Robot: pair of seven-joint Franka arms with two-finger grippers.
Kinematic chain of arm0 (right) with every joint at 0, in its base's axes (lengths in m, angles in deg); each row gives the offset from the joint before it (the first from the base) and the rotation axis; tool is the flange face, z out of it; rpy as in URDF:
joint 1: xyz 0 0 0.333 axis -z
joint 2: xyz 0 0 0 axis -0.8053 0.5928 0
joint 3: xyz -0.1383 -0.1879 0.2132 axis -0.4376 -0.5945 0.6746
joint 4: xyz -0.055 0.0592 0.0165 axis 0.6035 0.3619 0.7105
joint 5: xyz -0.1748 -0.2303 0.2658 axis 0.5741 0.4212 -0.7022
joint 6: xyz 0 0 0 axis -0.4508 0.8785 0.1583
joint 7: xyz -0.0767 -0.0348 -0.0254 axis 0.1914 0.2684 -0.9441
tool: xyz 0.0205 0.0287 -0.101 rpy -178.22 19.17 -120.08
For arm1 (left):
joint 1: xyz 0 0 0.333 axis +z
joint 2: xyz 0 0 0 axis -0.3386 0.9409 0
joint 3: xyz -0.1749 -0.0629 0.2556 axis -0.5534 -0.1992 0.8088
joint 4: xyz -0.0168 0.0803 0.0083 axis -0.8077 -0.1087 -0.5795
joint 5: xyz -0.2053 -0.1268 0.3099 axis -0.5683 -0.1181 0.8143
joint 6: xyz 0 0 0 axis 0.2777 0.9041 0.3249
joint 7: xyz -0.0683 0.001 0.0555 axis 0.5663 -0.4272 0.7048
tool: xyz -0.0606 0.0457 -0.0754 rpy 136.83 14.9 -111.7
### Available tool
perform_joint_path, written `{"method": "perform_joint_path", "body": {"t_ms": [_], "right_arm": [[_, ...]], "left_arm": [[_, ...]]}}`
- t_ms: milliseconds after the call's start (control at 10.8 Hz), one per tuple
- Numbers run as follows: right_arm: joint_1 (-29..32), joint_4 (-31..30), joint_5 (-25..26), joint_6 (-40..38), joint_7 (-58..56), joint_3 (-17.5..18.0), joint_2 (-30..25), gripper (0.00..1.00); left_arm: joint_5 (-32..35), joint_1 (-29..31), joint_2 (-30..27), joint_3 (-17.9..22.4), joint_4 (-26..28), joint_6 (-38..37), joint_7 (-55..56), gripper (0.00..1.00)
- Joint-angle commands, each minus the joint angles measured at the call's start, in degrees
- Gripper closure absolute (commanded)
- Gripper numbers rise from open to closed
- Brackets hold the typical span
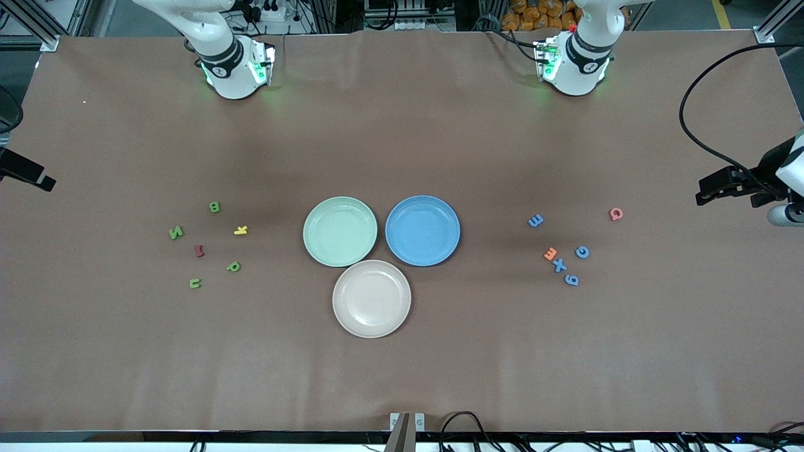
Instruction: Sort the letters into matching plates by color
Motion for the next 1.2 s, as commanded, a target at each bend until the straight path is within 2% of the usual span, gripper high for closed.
{"method": "perform_joint_path", "body": {"t_ms": [0, 1107], "right_arm": [[-1.1, 1.2, -0.8, -0.3, 0.4, -1.0, 0.5, 0.0], [-0.8, 1.2, -0.9, -0.3, 0.1, -0.9, 1.0, 0.0]], "left_arm": [[1.6, 0.4, 0.7, 0.1, -1.5, -0.2, -1.1, 0.0], [1.8, -1.4, 1.9, -0.8, -0.6, -0.3, -0.4, 0.0]]}}
